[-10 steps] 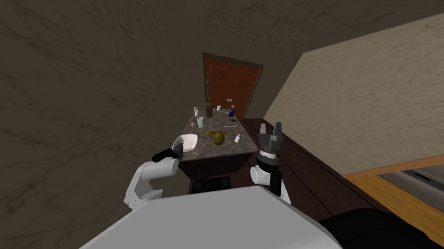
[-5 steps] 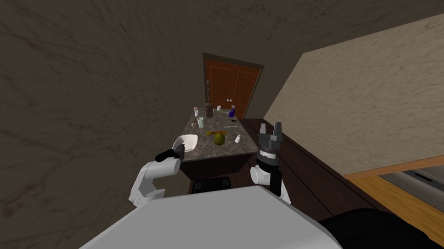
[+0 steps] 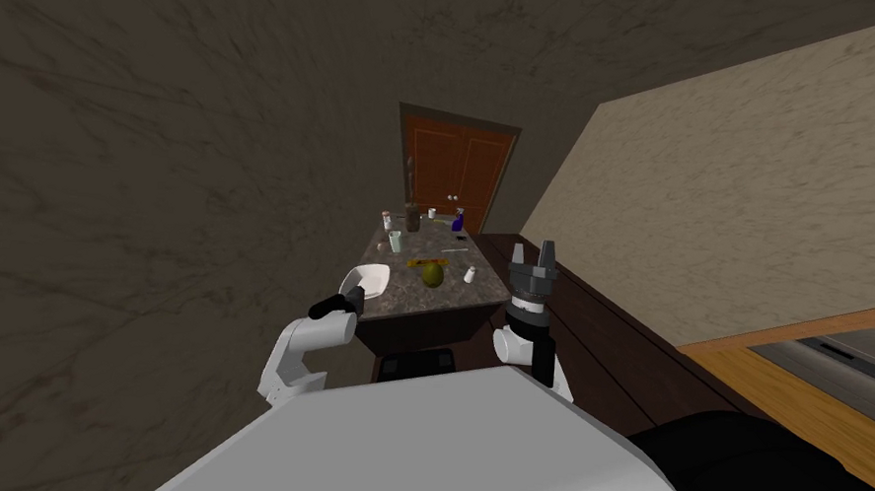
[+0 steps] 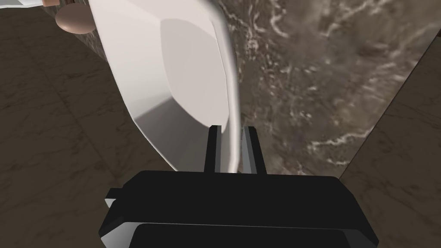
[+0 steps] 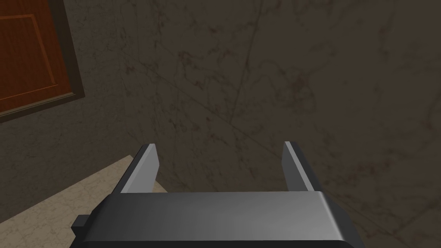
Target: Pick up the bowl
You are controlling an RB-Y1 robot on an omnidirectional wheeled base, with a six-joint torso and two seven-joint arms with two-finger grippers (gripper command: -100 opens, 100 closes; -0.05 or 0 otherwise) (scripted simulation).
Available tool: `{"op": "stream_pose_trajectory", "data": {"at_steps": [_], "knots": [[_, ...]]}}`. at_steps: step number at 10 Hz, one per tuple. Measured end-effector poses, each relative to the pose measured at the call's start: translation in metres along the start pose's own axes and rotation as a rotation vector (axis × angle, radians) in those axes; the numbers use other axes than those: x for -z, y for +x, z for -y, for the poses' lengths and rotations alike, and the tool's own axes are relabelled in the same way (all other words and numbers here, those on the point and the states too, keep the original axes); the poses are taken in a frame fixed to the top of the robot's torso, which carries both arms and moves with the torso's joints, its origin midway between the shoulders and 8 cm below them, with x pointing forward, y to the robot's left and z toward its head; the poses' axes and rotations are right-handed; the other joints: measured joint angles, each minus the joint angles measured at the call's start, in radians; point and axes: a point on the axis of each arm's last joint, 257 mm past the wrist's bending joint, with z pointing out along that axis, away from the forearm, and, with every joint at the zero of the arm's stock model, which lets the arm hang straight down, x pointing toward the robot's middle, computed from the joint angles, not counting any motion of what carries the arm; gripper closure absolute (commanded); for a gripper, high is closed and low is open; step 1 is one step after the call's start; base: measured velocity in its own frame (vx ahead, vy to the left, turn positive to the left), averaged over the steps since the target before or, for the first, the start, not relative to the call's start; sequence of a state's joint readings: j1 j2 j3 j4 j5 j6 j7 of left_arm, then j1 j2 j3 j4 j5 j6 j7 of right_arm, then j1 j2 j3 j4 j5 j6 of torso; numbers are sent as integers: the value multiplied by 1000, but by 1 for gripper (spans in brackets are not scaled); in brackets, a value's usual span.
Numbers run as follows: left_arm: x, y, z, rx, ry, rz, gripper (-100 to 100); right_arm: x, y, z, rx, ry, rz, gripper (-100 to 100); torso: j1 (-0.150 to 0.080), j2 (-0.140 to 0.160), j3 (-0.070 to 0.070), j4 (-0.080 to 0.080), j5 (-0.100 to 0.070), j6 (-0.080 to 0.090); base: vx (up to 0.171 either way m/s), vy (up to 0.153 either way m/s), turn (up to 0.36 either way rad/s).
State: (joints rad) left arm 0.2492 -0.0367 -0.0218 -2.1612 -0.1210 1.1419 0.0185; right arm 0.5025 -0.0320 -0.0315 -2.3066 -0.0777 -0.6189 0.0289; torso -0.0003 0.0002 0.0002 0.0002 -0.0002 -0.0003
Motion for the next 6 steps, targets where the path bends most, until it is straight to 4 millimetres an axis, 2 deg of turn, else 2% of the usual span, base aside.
{"op": "stream_pose_trajectory", "data": {"at_steps": [1, 2, 3, 5, 6], "knots": [[0, 0, 0, 0, -1, 0, 100, 0, 0, 0, 0, 0, 0, 0, 0, 0, 0, 0, 0, 0, 0, 0, 0], [0, 0, 0, 0, -1, 0, 0, 0, 0, 0, 0, 0, 0, 0, 0, 0, 0, 0, 0, 0, 0, 0, 0], [0, 0, -1, 0, -1, 0, 100, 0, 0, 0, 0, 0, 0, 0, 0, 1, 1, 1, 0, 0, -20, -7, -15], [8, -2, 3, 1, 3, 1, 100, 0, 0, 0, 0, 0, 0, 0, -1, 4, 3, 1, -1, 0, -29, -7, -6], [9, -2, 3, 1, 1, 1, 0, 0, 0, 0, 0, 0, 0, 0, -1, 3, 2, 1, -1, 0, 0, 0, 0]]}}
